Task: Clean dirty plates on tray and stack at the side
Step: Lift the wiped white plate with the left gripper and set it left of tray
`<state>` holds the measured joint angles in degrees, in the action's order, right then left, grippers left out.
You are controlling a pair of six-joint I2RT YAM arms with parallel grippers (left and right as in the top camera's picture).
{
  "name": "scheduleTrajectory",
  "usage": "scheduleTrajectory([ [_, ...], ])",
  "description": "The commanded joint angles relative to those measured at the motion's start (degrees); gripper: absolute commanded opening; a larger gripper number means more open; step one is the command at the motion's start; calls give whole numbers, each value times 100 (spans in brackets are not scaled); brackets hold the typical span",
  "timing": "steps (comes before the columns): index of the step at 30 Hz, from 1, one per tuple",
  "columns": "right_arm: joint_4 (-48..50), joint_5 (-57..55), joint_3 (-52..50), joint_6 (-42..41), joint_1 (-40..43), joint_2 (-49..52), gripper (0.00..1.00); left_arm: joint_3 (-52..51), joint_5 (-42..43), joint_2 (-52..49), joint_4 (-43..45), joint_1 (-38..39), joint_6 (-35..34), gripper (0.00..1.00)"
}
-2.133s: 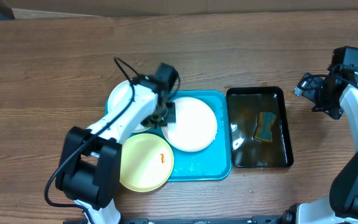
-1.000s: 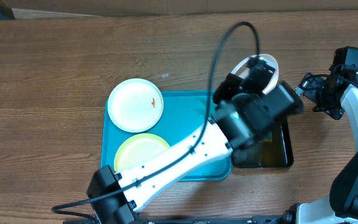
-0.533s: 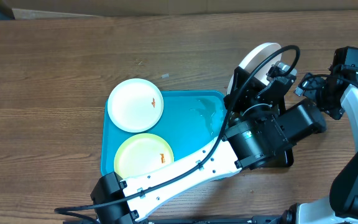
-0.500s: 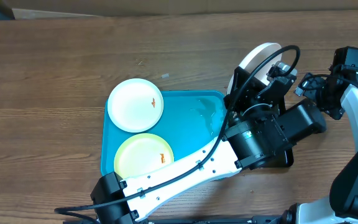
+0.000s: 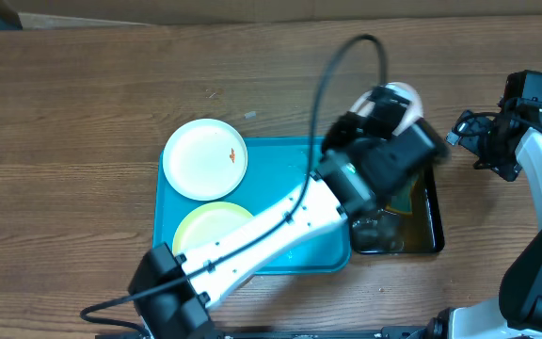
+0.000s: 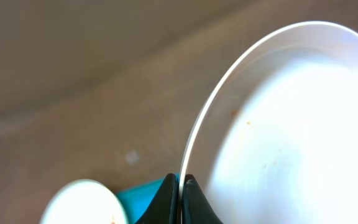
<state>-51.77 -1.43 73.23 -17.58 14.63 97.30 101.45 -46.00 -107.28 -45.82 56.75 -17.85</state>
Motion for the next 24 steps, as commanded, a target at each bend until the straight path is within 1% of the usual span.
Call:
scheduleTrajectory([
  [1, 26, 4, 63, -24, 17, -11, 100, -426, 2013, -61, -48, -894, -925, 4],
  [5, 26, 4, 63, -24, 17, -11, 100, -433, 4981, -61, -216, -2135, -861, 4],
  [6, 26, 4, 63, -24, 17, -9, 100, -433, 5523, -61, -208, -2393, -800, 4],
  [7, 26, 4, 63, -24, 17, -11, 100, -433, 6437, -61, -188, -2883, -695, 4],
  [9, 26, 4, 63, -24, 17, -11, 100, -433, 7514, -61, -199, -3626, -555, 4],
  [10, 26, 4, 63, -24, 17, -11, 100, -433, 7947, -61, -236, -4041, -439, 4],
  [11, 26, 4, 63, -24, 17, -11, 100, -433, 8172, -61, -299, -4374, -369, 4],
  [13, 26, 4, 63, -24, 17, -11, 100, -433, 8308, -61, -566, -5191, -326, 4],
  [15, 26, 4, 63, -24, 17, -11, 100, -433, 8242, -61, -855, -5945, -92, 4],
  [17, 26, 4, 63, -22, 17, -11, 100, -446, 7836, -63, -1150, -6666, 11, 4],
  [20, 26, 4, 63, -22, 17, -11, 100, -577, 6911, -63, -1351, -7702, 7, 4],
  [22, 26, 4, 63, -24, 17, -11, 100, -780, 6439, -63, -1270, -8367, -46, 4],
  [23, 26, 4, 63, -24, 17, -11, 100, -1043, 6245, -63, -1056, -8915, -162, 4],
  [24, 26, 4, 63, -24, 17, -11, 100, -1250, 6229, -66, -881, -9263, -238, 4],
])
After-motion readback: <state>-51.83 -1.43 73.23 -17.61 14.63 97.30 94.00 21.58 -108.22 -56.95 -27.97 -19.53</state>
